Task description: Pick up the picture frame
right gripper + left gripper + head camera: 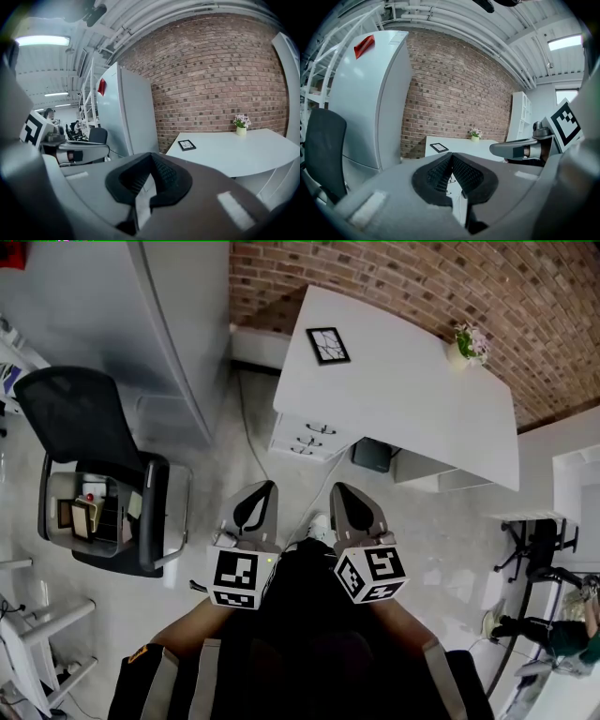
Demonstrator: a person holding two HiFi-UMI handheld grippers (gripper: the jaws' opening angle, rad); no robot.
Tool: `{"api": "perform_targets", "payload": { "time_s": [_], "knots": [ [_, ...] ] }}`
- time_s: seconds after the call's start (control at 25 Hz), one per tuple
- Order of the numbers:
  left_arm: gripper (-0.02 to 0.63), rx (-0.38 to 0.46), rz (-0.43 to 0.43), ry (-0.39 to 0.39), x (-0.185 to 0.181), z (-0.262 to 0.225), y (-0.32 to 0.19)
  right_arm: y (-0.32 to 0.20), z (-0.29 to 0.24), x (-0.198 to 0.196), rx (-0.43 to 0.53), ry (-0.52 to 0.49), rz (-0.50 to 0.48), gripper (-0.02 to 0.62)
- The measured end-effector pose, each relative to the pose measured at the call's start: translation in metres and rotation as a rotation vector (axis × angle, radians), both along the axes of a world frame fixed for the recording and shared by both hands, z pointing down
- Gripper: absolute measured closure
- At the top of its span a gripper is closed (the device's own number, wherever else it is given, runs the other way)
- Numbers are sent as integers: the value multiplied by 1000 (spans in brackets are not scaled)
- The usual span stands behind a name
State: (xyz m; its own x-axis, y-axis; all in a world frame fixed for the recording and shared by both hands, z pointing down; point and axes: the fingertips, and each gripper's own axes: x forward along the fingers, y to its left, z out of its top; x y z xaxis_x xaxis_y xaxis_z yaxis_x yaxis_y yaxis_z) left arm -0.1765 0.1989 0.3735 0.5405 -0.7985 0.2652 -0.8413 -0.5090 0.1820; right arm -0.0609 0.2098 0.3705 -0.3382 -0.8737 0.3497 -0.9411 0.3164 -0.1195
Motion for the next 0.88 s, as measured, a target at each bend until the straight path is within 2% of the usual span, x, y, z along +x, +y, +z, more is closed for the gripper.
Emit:
{"api": "perform_targets", "payload": {
  "time_s": [0.2, 0.36, 0.6, 0.88],
  "knots": [
    [611, -5, 8, 20, 13, 1, -10, -4, -3, 9, 14, 42, -3, 594],
    [611, -17, 7, 10, 26, 1, -21, -16, 1, 25, -12, 21, 8, 594],
    [611, -39, -34, -21, 37, 3, -52, -53, 9, 36, -32, -15, -26, 594],
    [611, -68, -63, -37, 75, 3, -98, -105, 12, 76, -41, -54, -46, 594]
  ]
}}
